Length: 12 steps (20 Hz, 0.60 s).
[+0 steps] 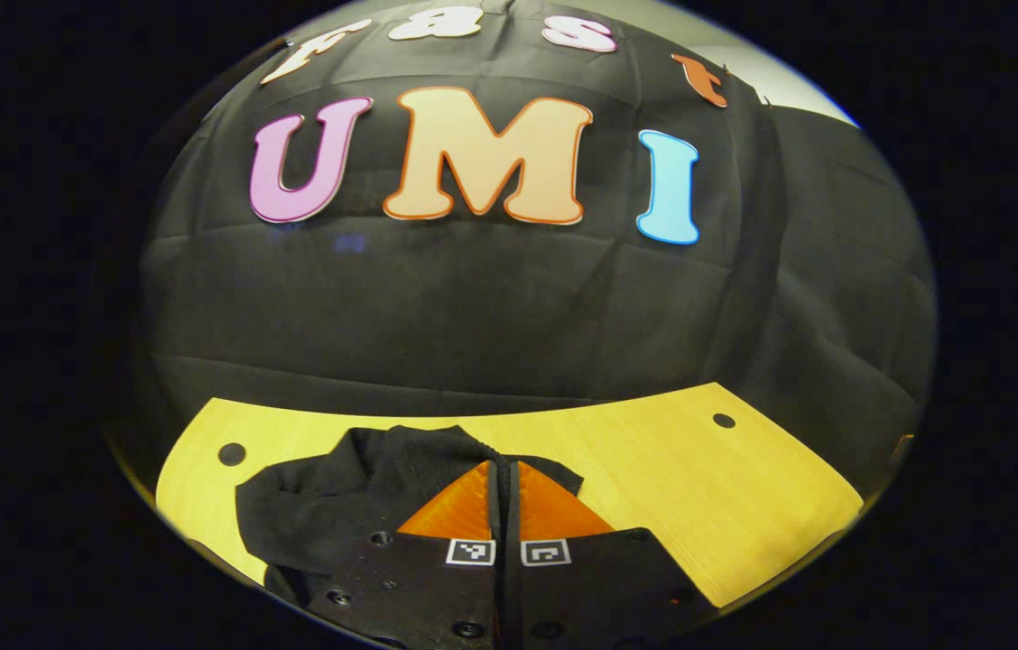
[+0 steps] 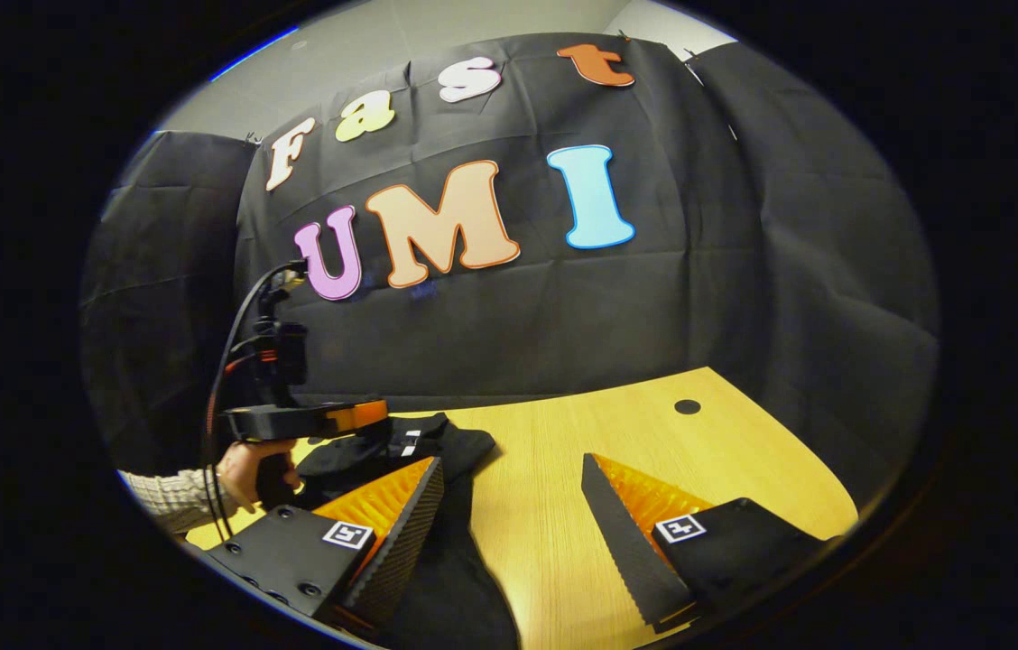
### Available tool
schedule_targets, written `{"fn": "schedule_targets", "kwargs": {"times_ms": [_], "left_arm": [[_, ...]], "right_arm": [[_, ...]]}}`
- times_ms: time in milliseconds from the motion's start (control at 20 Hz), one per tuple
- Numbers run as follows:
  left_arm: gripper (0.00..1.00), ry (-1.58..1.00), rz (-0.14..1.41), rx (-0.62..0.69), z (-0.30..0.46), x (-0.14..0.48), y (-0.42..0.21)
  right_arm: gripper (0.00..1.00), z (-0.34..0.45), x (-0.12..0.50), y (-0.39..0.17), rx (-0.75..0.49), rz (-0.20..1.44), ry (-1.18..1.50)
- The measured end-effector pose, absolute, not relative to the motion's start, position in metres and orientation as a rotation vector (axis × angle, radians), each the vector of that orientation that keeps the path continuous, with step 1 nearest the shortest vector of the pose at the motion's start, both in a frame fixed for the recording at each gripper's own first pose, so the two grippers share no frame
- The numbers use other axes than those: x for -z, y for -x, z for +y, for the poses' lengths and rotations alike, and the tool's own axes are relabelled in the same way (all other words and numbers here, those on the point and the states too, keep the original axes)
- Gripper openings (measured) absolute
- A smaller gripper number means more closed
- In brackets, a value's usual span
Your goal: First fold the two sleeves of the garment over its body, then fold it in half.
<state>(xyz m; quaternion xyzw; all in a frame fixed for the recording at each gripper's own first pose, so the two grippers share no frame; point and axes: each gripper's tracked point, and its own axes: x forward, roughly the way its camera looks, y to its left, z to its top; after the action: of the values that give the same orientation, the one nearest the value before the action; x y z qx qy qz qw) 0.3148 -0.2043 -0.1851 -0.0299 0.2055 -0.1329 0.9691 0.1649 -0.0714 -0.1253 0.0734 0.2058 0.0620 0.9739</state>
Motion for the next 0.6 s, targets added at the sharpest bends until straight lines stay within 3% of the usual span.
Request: {"fn": "schedule_targets", "kwargs": {"times_ms": [350, 450, 500, 600], "left_arm": [[0.00, 0.005, 0.473, 0.246, -0.230, 0.226, -0.334], [0.07, 0.025, 0.478, 0.252, -0.240, 0.228, -0.335], [0.14, 0.041, 0.477, 0.257, -0.244, 0.227, -0.334], [0.53, 0.061, 0.478, 0.273, -0.257, 0.222, -0.328]], "right_arm": [[0.97, -0.081, 0.135, -0.147, -0.135, 0.441, -0.154], [0.97, -0.083, 0.138, -0.144, -0.133, 0.445, -0.153], [0.97, -0.085, 0.139, -0.143, -0.132, 0.447, -0.152], [0.97, -0.085, 0.142, -0.140, -0.138, 0.457, -0.153]]}}
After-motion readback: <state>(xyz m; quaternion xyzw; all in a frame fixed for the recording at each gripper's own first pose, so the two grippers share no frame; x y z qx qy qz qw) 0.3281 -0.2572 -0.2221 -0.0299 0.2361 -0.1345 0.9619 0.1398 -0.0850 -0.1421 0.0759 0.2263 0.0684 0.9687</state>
